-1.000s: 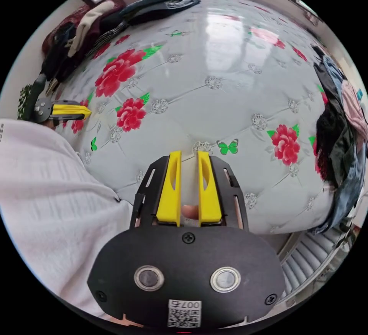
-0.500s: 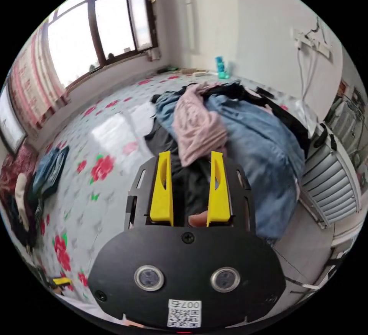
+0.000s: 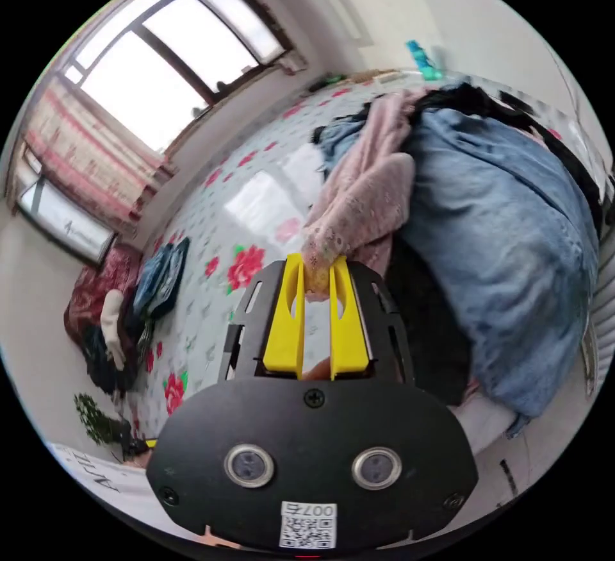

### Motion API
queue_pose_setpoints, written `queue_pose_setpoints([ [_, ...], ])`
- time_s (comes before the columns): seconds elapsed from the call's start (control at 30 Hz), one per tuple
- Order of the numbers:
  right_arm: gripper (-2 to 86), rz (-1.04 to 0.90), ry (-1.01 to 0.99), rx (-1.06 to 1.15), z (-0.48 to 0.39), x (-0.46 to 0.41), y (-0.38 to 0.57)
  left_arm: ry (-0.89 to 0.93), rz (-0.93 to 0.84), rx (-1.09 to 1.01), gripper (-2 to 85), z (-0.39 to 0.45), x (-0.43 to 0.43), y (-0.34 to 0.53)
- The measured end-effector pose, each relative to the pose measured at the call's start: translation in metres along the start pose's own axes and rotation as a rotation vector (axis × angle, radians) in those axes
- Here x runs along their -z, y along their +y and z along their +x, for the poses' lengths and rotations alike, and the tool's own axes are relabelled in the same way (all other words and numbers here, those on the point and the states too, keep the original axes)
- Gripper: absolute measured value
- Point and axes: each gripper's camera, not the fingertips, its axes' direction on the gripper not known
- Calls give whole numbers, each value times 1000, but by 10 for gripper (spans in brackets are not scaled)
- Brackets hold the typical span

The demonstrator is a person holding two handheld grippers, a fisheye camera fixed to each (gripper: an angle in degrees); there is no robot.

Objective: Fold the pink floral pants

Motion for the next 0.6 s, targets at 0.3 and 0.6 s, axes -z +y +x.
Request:
queue_pose_setpoints([
  [0.3, 25, -531, -620, 589, -239, 3, 201, 385, 334, 103, -10, -40, 48, 56],
  [0.6, 50, -735, -662, 895, -311, -3, 285, 373, 488, 241, 4, -145, 75, 187],
])
